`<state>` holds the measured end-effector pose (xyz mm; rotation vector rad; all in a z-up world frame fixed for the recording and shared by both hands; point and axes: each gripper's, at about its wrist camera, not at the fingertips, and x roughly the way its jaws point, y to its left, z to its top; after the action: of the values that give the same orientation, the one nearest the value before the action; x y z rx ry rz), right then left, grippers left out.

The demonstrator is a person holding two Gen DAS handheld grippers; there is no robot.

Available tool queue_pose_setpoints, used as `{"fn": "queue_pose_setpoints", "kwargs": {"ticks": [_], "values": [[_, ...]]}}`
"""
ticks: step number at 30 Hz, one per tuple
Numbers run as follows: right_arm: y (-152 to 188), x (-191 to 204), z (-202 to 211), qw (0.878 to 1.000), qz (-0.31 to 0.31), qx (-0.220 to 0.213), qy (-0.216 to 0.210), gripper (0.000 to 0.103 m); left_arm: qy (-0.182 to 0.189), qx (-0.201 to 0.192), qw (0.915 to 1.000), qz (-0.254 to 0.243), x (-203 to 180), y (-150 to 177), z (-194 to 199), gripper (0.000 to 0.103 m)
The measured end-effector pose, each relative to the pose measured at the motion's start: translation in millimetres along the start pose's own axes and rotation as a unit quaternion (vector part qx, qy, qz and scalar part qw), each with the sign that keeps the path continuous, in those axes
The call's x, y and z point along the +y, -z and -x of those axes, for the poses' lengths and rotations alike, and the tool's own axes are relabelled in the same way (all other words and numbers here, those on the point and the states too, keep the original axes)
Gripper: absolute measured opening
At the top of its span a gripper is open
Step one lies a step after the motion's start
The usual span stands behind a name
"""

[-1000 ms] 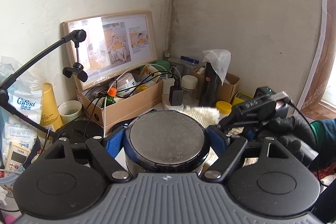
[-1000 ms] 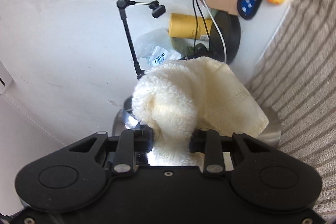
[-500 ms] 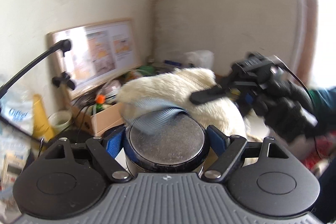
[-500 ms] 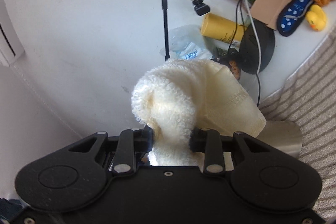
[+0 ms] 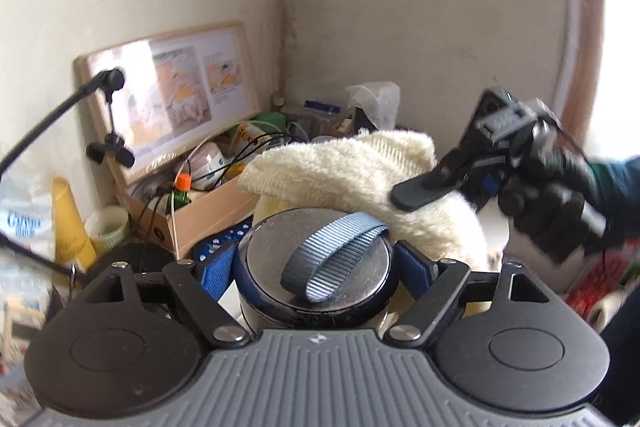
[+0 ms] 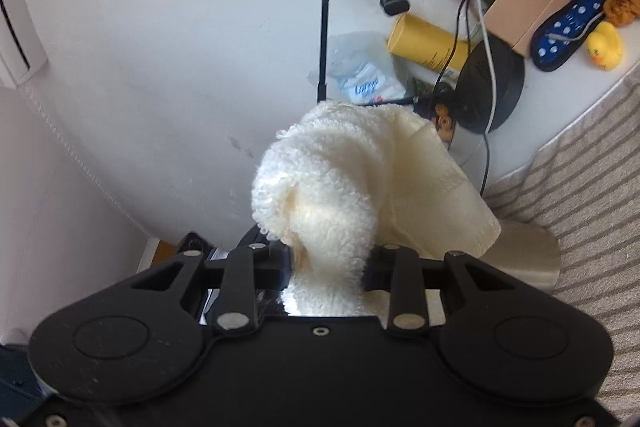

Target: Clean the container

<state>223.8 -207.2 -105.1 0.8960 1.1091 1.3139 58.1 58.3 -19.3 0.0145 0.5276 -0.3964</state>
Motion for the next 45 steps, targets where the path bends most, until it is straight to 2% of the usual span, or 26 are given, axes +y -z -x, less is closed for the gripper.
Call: {"fn": "queue_pose_setpoints", "kwargs": {"ticks": [4,8,11,13,17,22,24,27,32,45], "values": [[-3,-2,-7,1.000,-0.004,-0.010,-0.002,0.030,-0.020,-0.009,0.9972,0.071,5,-2,1,0.083],[-2,-1,-10,1.000,-0.003,-0.010,-0.006,0.030,-0.038,-0.026,0.9884,0.145,9,-1,4,0.083],[-1,-4,-8,1.000,-0.012,-0.018,-0.010,0.030,-0.070,-0.030,0.9872,0.140,-1,2,2,0.083],[0,-7,-5,0.999,-0.019,-0.025,-0.013,0.030,-0.079,-0.033,0.9890,0.120,-8,4,-1,0.084],[2,-15,5,0.999,-0.031,-0.039,-0.015,0.030,-0.077,-0.029,0.9903,0.112,-8,2,-2,0.084],[-4,-21,11,0.997,-0.032,-0.053,-0.043,0.030,-0.050,-0.028,0.9955,0.076,-7,5,-2,0.084],[-6,-23,4,0.998,-0.025,-0.036,-0.053,0.030,-0.047,-0.030,0.9960,0.070,-7,6,-3,0.084],[-8,-30,-13,0.999,-0.020,0.009,-0.036,0.030,-0.044,-0.031,0.9966,0.062,-6,7,-3,0.084],[-7,-59,-21,0.997,-0.060,0.038,-0.007,0.031,-0.040,-0.035,0.9968,0.060,-3,10,-1,0.084],[12,-109,-24,0.992,-0.113,0.038,0.027,0.031,-0.047,-0.030,0.9971,0.052,-5,9,-3,0.084]]}}
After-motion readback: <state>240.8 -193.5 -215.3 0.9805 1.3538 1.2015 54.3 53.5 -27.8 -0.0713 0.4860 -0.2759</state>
